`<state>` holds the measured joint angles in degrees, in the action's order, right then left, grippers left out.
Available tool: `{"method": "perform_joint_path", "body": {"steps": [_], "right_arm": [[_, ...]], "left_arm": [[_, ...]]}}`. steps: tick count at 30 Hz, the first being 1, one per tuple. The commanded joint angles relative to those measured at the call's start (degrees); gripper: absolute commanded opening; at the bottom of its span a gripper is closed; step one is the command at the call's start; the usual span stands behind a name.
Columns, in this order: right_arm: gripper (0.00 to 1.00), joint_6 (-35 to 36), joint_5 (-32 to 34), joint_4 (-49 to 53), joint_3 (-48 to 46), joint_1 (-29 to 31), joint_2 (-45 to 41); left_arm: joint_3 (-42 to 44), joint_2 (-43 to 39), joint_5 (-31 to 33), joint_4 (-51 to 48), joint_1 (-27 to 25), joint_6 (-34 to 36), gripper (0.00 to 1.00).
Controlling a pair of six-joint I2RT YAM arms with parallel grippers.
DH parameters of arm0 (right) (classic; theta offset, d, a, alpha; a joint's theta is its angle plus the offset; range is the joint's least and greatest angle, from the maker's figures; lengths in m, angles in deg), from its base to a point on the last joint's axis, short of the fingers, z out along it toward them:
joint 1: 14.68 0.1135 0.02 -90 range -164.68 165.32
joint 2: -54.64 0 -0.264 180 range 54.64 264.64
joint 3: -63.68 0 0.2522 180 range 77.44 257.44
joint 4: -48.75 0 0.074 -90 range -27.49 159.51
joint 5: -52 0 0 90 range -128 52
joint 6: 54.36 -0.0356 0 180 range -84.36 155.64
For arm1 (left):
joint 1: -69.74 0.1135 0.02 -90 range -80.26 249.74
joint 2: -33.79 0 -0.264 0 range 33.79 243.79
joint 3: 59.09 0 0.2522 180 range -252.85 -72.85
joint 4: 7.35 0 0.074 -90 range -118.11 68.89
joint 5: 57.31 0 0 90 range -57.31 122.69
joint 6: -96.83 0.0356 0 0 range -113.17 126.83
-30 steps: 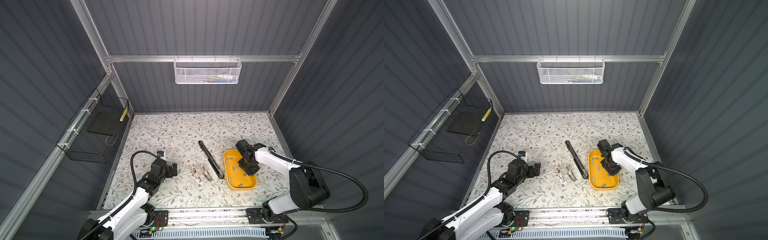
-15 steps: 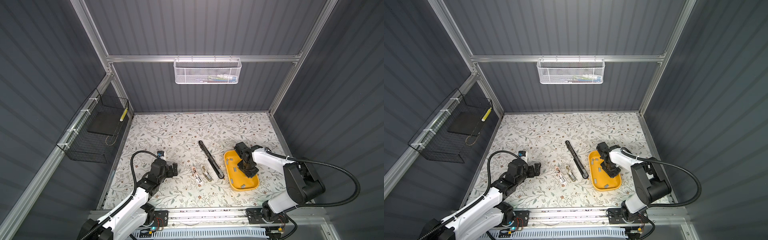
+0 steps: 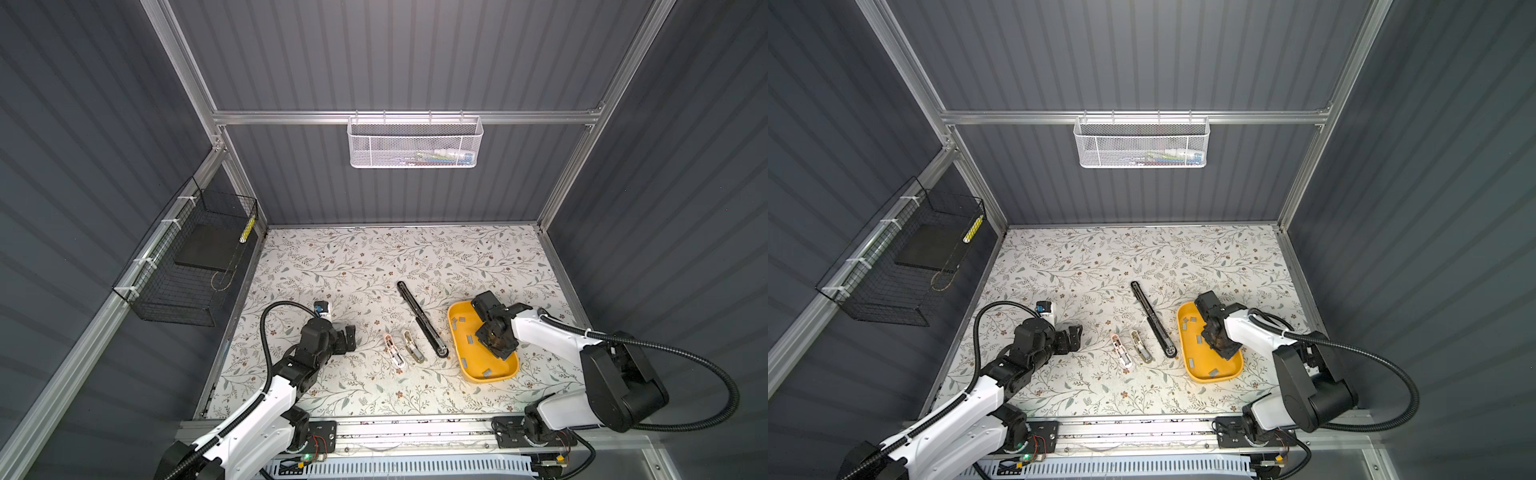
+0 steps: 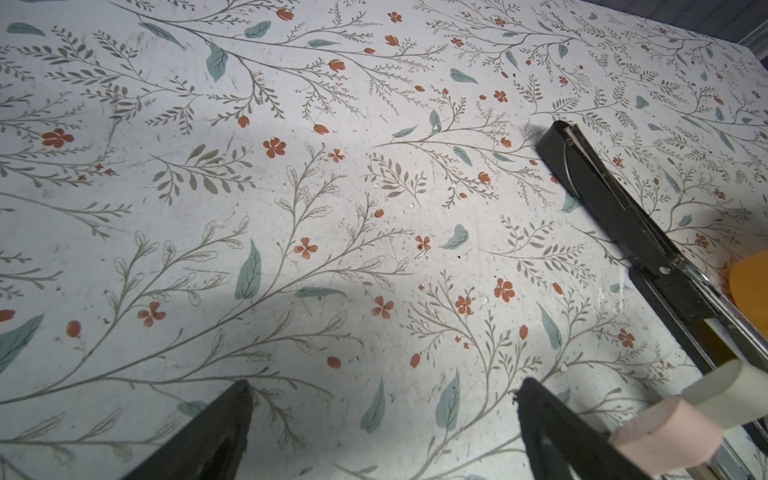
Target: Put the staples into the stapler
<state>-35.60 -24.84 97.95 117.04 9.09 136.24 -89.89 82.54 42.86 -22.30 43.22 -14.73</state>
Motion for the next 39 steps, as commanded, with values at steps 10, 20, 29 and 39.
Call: {"method": "perform_joint_path", "body": {"steps": [10,20,29,39], "right_arm": [[0.2,4.93,-1.85,-3.04,-2.99,0.85,-0.65],[0.14,10.41,-3.1,-5.23,-4.13,0.92,-2.19],[0.14,26.43,-2.05,-3.85,-1.27,1.9,-10.47],[0.19,44.19,-2.48,-15.99,-6.58,8.73,-28.64]], "left_arm": [[-0.86,-0.85,-0.95,0.14,0.07,0.79,1.0],[-1.2,0.09,-1.74,0.31,0.07,1.18,1.0],[-4.36,0.63,1.6,-5.77,0.1,-0.87,1.0],[0.58,-22.97,-1.3,-13.77,0.05,-4.63,1.0]]}}
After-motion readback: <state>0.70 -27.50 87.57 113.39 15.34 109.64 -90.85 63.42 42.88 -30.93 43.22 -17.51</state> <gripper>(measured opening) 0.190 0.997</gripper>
